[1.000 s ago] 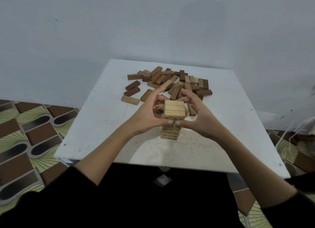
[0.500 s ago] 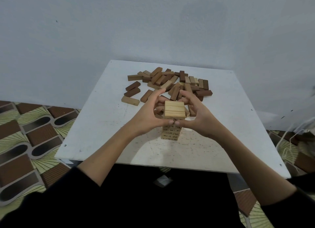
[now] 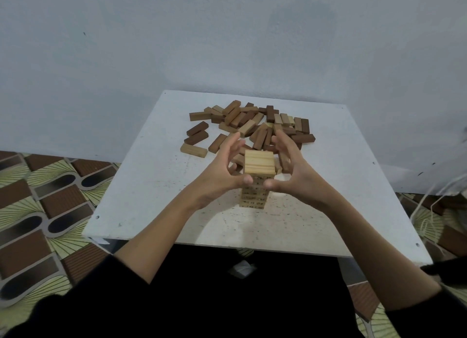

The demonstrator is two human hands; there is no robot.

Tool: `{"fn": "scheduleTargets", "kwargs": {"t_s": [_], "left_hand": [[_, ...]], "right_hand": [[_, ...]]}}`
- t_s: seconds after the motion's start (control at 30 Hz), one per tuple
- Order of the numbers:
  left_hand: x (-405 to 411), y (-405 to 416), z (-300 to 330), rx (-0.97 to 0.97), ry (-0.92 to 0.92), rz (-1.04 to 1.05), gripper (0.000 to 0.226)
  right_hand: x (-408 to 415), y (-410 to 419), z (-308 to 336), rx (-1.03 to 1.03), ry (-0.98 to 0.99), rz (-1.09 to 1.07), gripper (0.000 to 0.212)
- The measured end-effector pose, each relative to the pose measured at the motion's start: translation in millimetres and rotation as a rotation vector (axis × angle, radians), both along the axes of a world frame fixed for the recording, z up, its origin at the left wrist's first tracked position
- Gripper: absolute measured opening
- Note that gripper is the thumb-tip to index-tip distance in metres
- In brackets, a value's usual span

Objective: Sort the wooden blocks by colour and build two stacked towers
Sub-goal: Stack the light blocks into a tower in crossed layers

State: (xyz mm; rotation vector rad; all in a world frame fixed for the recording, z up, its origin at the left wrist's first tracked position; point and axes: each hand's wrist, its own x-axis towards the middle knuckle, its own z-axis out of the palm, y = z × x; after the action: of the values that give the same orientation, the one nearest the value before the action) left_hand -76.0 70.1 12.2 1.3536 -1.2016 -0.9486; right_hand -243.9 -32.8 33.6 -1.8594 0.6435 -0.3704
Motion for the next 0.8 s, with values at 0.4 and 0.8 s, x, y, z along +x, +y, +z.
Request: {"fn": "scheduleTargets", "kwargs": {"t_s": [0.4, 0.8], "left_hand": [[-28.7, -13.7, -9.2, 0.109, 0.371, 0.054, 0.085], [-33.4, -12.0, -2.9, 0.143, 0.432, 0.003, 0.076]], "right_hand": [[28.0, 29.0, -26.5, 0.29, -0.257, -0.237, 0.061], [30.9, 28.8, -28.1, 0.284, -0.22, -0.204, 0.052]]}}
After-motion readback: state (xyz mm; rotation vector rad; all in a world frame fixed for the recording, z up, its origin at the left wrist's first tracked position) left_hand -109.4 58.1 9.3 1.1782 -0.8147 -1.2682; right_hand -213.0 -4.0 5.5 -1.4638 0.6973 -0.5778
